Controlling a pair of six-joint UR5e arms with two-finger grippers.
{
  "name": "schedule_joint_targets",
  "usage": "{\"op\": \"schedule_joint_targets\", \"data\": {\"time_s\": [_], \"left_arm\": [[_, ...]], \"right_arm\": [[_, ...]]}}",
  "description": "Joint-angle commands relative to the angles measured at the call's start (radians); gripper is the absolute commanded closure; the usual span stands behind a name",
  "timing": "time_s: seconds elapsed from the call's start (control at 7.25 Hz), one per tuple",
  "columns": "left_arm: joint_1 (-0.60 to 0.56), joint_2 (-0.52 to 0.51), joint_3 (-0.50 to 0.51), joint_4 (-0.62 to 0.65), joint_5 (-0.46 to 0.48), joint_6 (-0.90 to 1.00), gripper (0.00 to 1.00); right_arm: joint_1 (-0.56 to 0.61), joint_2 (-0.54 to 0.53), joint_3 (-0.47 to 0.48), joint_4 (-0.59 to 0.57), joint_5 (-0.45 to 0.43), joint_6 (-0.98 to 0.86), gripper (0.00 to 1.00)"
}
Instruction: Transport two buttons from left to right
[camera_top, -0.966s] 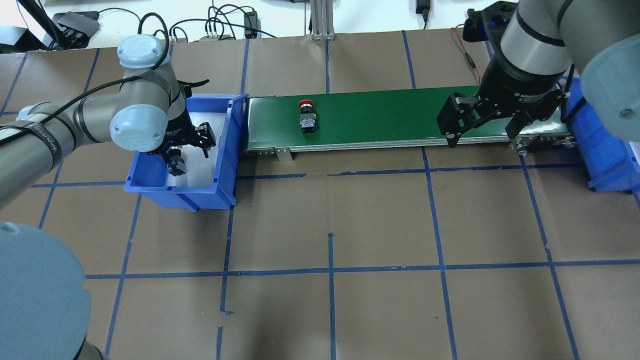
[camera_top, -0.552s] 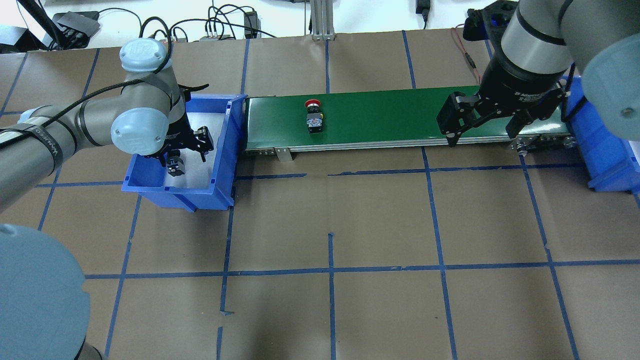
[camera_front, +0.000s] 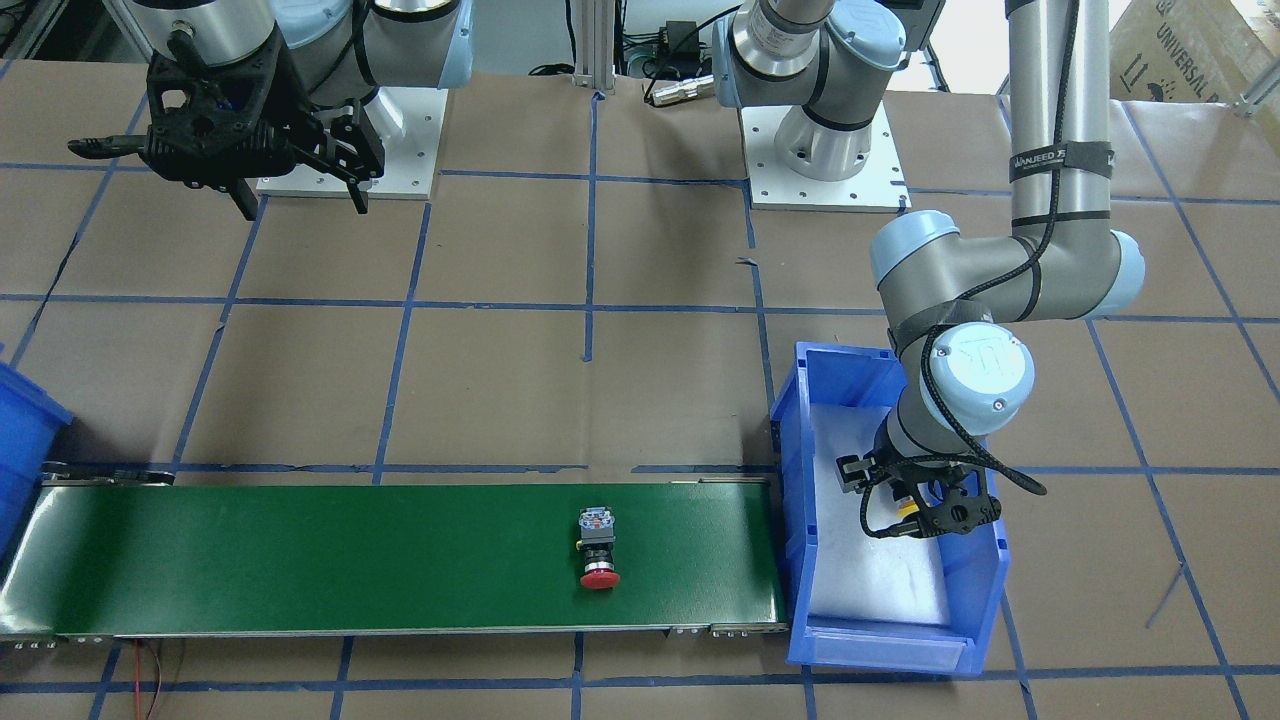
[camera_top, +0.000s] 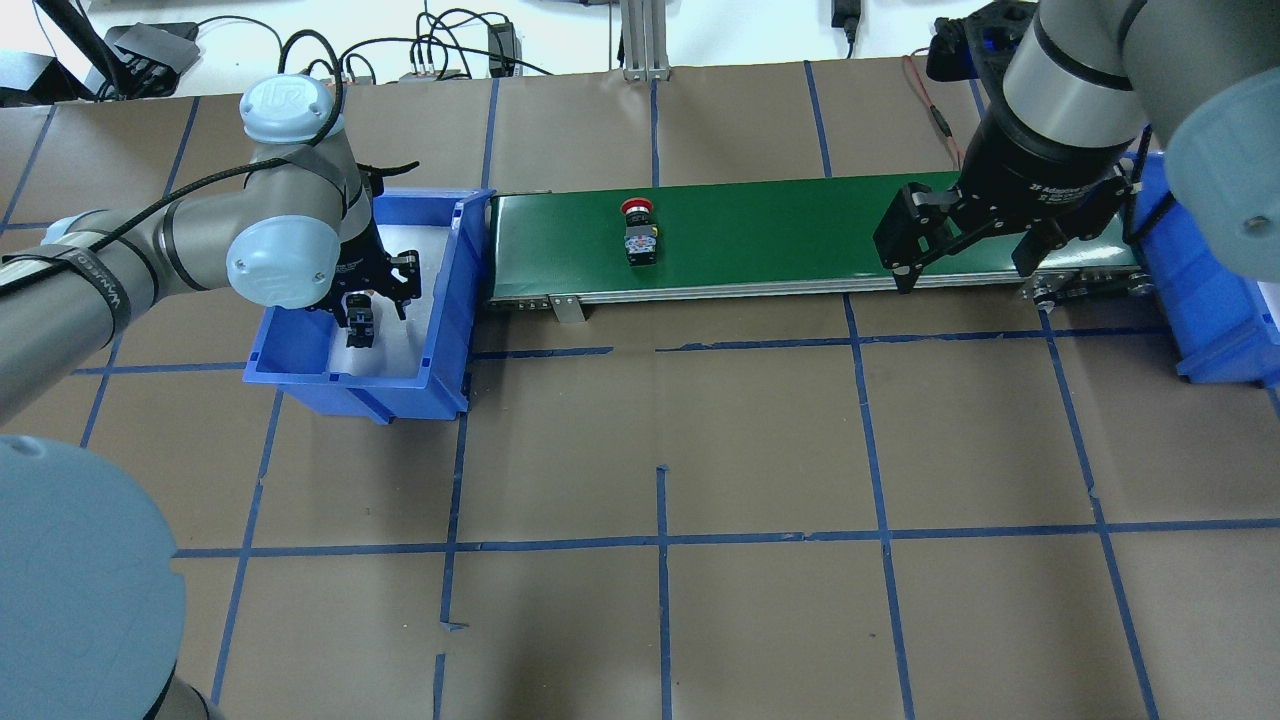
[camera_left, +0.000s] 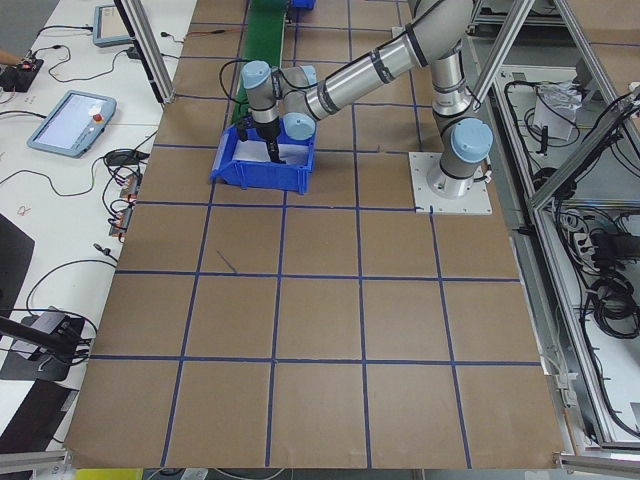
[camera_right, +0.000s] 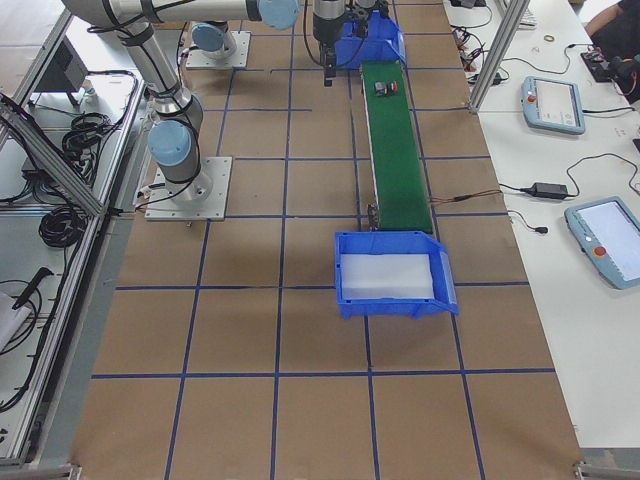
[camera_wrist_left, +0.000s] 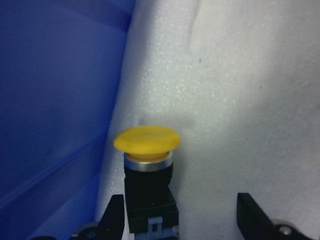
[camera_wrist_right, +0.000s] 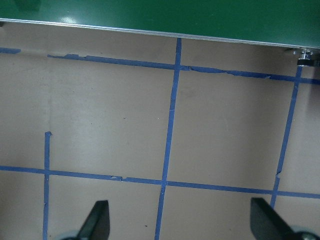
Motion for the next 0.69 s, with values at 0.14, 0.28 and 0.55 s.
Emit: {"op": "schedule_joint_targets", "data": {"time_s": [0.14,0.28,0.55], "left_arm": [[0.0,0.014,0.004,-0.002,-0.001,0.004,0.78],[0.0,0.018,0.006,0.001,0.001,0.008,0.79],[0.0,0.066,0.036,-0.053,-0.008,0.004,0.79]], "right_arm": [[0.002,0.001,0.004,0.001,0.0,0.0,0.0],[0.002,0.001,0.004,0.001,0.0,0.0,0.0],[0.003,-0.006,0.003,0.004,0.002,0.002,0.0]]}}
